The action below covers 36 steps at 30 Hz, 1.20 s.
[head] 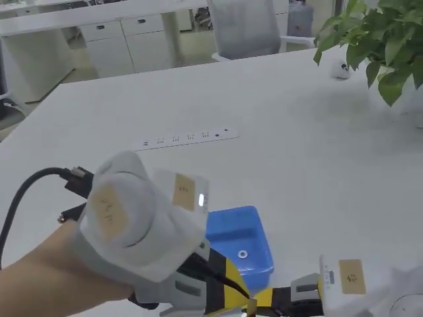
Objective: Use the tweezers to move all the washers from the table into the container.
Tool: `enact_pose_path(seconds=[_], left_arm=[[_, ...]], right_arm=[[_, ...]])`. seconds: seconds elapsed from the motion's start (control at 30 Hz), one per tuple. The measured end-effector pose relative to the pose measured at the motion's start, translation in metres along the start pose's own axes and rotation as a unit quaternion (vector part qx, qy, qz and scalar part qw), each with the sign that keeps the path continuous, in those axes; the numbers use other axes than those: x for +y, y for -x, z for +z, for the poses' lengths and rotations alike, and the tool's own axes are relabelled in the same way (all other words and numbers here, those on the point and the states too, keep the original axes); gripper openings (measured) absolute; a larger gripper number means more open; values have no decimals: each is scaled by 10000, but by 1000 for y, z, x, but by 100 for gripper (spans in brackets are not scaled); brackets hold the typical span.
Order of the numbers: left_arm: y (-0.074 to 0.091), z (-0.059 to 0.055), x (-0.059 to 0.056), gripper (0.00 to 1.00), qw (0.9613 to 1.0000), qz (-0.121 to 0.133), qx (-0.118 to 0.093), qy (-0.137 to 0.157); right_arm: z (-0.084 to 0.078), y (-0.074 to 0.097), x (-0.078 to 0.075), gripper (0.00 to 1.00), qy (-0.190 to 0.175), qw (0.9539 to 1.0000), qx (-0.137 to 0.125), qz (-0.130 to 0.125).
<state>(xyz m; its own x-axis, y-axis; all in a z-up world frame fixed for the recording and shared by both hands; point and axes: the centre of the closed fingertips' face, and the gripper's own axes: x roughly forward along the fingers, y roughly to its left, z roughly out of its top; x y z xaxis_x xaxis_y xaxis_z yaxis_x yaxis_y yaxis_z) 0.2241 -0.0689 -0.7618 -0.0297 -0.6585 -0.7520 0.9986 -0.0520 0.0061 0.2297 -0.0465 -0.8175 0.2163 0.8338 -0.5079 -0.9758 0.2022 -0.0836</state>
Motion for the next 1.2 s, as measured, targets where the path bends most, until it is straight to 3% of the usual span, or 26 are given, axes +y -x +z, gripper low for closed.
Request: enact_pose_path(seconds=[0.1, 0.2, 0.3, 0.4, 0.53, 0.63, 0.67, 0.73, 0.83, 0.87, 0.93, 0.97, 1.0, 1.07, 1.1, 1.13, 1.17, 1.2], left_arm=[[1, 0, 4, 0, 10000, 74, 28, -10], [2, 0, 3, 0, 10000, 47, 42, -18], [0, -5, 4, 0, 9998, 73, 137, -78], [-1, -1, 4, 0, 10000, 36, 51, -8], [-5, -6, 5, 0, 9997, 50, 231, -85], [-3, 0, 6, 0, 9999, 71, 84, -37], [-1, 5, 8, 0, 9999, 102, -78, -39], [2, 8, 11, 0, 9997, 152, -179, -9], [9, 9, 16, 0, 9989, 245, -312, 266], [13, 10, 19, 0, 9976, 381, -439, 374], [22, 12, 21, 2, 9922, 630, -765, 750], [25, 12, 21, 7, 9888, 707, -911, 942], [30, 10, 19, 10, 9816, 823, -1173, 1266], [35, 4, 14, 18, 9722, 962, -1429, 1588], [36, -6, 7, 20, 9655, 1007, -1539, 1842], [36, -14, 2, 21, 9613, 1026, -1563, 2023], [35, -30, -6, 22, 9551, 1141, -1518, 2273], [35, -37, -11, 23, 9520, 1211, -1512, 2370]], right_arm=[[1, 1, -2, 3, 148, 9998, 41, -93], [2, 1, -3, 3, -17, 10000, -43, -36], [-1, 2, -5, 3, 281, 9994, 108, -151], [-2, -1, -1, 3, 195, 9998, 100, -38], [-3, -1, 0, 3, 177, 9998, 117, -46], [-4, 1, -4, 3, 24, 9999, 98, -111], [-4, 1, -7, 3, -233, 9996, 40, -168], [-7, 2, -12, 3, -547, 9983, -1, -215], [-8, 4, -15, 3, -1049, 9943, -120, -177], [-9, 5, -18, 3, -995, 9947, -95, -220], [-9, 5, -18, 2, -1004, 9947, -105, -214], [-8, 5, -16, 2, -1194, 9926, -157, -169], [-8, 4, -17, 2, -1240, 9920, -172, -161], [-9, 5, -18, 2, -1302, 9912, -191, -166], [-9, 5, -19, 2, -1457, 9889, -246, -158], [-8, 5, -19, 2, -1624, 9862, -304, -133], [-9, 6, -22, 2, -1738, 9841, -340, -143], [-10, 6, -23, 2, -1741, 9840, -347, -147]])
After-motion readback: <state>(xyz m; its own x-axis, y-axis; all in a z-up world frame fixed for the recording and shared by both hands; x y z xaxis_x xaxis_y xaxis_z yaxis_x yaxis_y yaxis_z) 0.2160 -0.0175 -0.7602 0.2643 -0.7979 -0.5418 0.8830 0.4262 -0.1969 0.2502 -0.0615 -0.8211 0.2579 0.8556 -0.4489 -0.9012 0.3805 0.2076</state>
